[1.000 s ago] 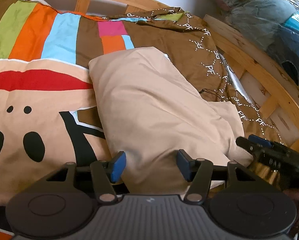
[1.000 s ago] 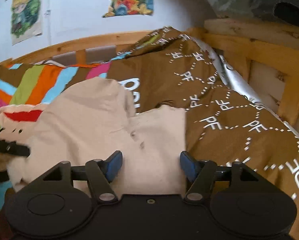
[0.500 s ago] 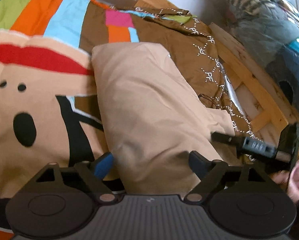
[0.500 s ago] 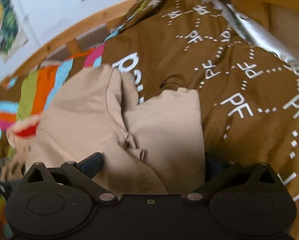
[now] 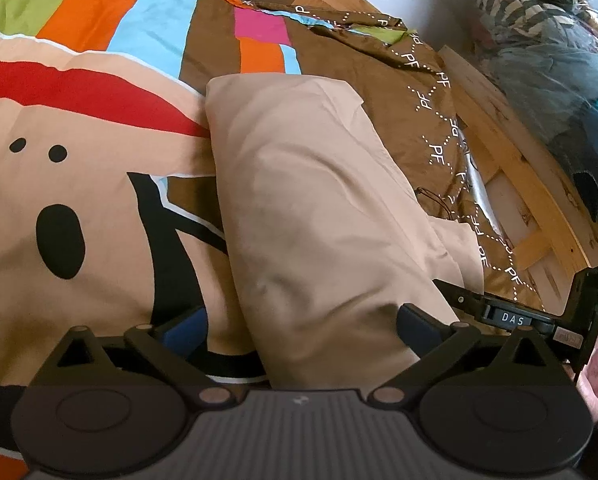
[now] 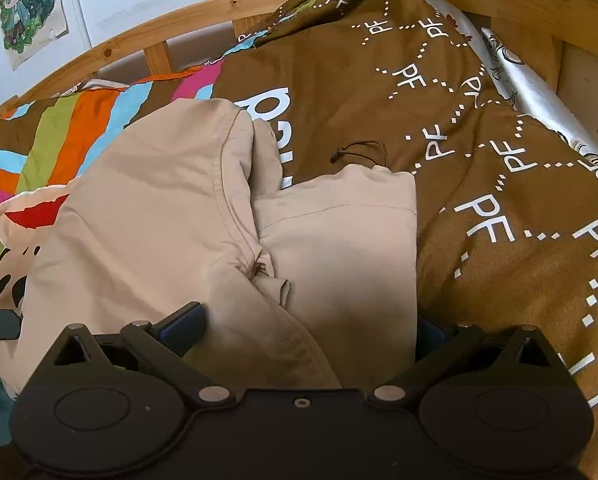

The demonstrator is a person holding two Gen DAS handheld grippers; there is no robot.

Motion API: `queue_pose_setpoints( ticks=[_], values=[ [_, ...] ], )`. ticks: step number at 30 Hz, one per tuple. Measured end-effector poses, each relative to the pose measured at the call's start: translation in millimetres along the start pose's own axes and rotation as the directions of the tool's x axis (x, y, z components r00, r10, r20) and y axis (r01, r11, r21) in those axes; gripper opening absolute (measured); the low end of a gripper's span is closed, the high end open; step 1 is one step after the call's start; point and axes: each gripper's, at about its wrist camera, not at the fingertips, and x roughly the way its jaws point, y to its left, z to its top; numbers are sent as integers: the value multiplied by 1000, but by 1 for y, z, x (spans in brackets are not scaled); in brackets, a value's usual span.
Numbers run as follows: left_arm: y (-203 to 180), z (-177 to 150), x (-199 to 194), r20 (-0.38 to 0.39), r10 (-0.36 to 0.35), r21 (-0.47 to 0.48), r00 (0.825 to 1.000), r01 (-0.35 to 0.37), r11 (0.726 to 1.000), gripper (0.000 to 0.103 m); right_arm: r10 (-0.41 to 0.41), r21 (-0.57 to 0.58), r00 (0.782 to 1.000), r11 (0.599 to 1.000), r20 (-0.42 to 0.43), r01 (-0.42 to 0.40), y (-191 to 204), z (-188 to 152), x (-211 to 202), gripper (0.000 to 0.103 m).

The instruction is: Fold large clothes

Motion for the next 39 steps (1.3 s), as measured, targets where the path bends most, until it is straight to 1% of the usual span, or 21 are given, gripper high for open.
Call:
queue_pose_setpoints(
  ticks=[6,16,19,21,24,27,29,31,33,35,38,39],
  values=[
    [6,0,2,-13,-13,-33,1000,12,999,102,-1,-1,1000,1000,5,1,0,0,0,102],
    [8,3,2,-29,-24,-42,999,22,999,102,-3,-3,1000,1000,14,3,1,-3,-1,102],
    [13,9,0,-20,-30,-43,999,30,999,102,-2,-3,1000,1000,19,3,0,-3,-1,102],
    [19,13,-3,-2,-37,-68,999,37,997,102,0,-3,1000,1000,28,0,0,-3,-1,102],
    [36,27,-3,26,-75,-155,997,78,985,102,3,-9,998,1000,55,-3,0,-8,-2,102],
    [56,46,6,52,-104,-259,993,114,959,102,15,-19,995,1000,96,-13,-1,-16,-6,102],
    [66,62,16,57,-119,-298,991,131,946,102,21,-30,993,999,119,-17,-1,-20,-7,102],
    [76,76,29,45,-145,-327,988,151,933,102,28,-34,990,999,136,-23,-2,-23,-7,102],
    [85,87,44,29,-168,-370,985,166,914,102,34,-41,988,999,151,-28,-3,-25,-8,102],
    [90,93,56,14,-182,-403,983,173,899,102,39,-45,986,998,161,-32,-3,-26,-8,102],
    [86,104,71,-28,-191,-397,981,164,903,102,42,-51,983,998,177,-34,-3,-30,-8,102],
    [83,108,75,-46,-193,-397,980,159,904,98,42,-53,983,998,181,-33,-3,-30,-8,102]
  ],
)
